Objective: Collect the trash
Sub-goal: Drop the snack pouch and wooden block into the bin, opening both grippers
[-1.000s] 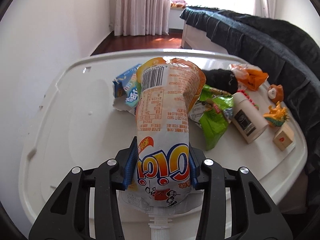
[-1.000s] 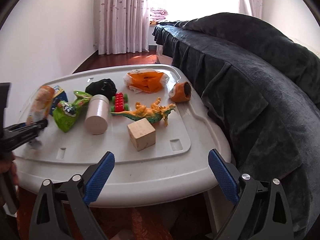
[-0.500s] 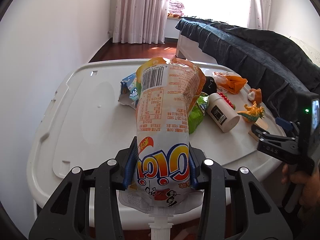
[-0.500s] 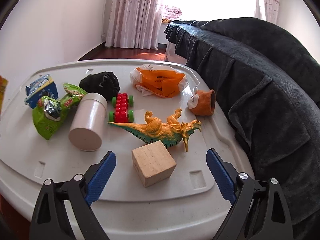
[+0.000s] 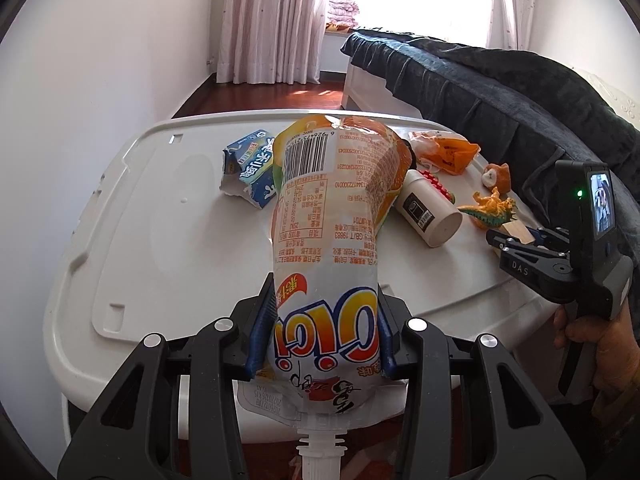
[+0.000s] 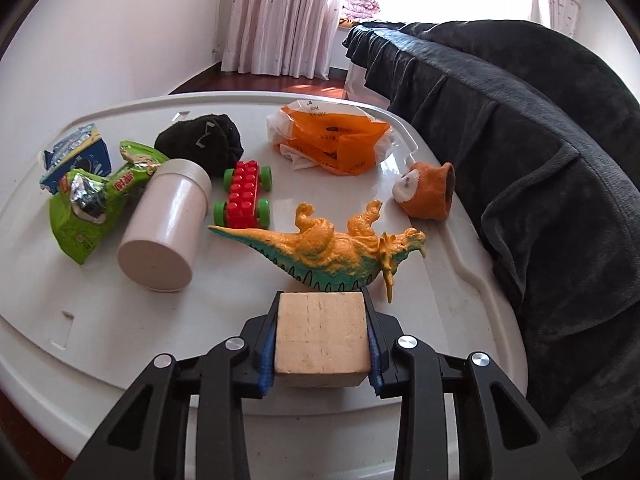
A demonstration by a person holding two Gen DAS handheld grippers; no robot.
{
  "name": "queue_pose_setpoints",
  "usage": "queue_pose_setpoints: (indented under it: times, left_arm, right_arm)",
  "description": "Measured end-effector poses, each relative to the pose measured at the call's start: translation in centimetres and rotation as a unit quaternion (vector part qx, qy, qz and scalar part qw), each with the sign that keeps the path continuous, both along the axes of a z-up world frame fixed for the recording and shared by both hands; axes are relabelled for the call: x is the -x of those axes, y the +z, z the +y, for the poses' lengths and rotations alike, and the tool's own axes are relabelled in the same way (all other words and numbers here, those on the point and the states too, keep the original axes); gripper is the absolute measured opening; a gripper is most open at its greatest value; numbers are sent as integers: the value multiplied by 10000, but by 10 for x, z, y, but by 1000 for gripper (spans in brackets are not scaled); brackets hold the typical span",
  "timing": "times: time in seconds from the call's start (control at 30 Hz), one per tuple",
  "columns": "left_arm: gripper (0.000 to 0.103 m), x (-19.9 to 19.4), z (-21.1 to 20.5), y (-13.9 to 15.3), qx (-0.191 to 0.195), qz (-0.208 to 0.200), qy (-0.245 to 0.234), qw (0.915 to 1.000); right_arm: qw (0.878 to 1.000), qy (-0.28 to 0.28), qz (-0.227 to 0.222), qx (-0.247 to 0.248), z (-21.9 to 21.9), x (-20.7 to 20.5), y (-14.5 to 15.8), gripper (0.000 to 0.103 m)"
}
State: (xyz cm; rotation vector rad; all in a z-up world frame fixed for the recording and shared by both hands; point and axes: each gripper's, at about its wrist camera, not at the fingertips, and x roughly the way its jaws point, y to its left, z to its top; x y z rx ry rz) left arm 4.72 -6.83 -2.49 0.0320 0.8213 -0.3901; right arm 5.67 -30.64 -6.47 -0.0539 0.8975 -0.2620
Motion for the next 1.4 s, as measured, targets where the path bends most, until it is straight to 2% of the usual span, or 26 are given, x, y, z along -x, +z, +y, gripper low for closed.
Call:
queue_pose_setpoints:
  times: [0.27, 0.4, 0.5, 0.6, 0.7, 1.0, 1.03, 1.1, 1.13, 1.17, 1.3, 1.4]
  left_arm:
    - [41, 23, 9, 9, 111, -23, 64, 9999]
    - [41, 45, 20, 19, 183, -36, 52, 9998]
    - [41, 62, 27, 24, 223, 17, 42, 9997]
    - [41, 83, 36, 26, 148, 41, 81, 9998]
    - [41, 103, 42, 19, -2, 219, 69, 9997]
    - [42, 136, 60, -20, -233, 1089, 108, 9937]
    - [44, 138, 60, -24, -283, 1184, 102, 9925]
    - [55, 140, 59, -28, -354, 1327, 97, 9905]
    - [71, 140, 60, -30, -414, 1376, 202, 9894]
    - [78, 139, 61, -31, -504, 1427, 313, 9880]
    - [80, 136, 63, -30, -471, 1406, 407, 9881]
    - [82, 136, 64, -28, -414, 1282, 406, 9901]
  right_arm:
    - [9986, 249, -417, -188, 19, 31, 47, 34]
    - [9964, 529, -599, -276, 42, 59, 75, 34]
    - [9945, 767, -557, -443, 62, 87, 84, 34]
    - [9932, 946, -385, -563, 83, 117, 78, 35]
    - [9917, 1055, -34, -741, 100, 142, 60, 35]
    - [9848, 1116, 1025, -845, 129, 181, 6, 36]
    - [9832, 1142, 1148, -837, 129, 182, 3, 42]
    - [9867, 975, 1093, -706, 127, 188, 2, 73]
    - [9887, 884, 1020, -649, 126, 190, 4, 80]
    - [9899, 842, 947, -629, 122, 190, 7, 86]
    - [9952, 629, 587, -473, 109, 190, 19, 87]
    - [9960, 561, 384, -573, 101, 188, 25, 88]
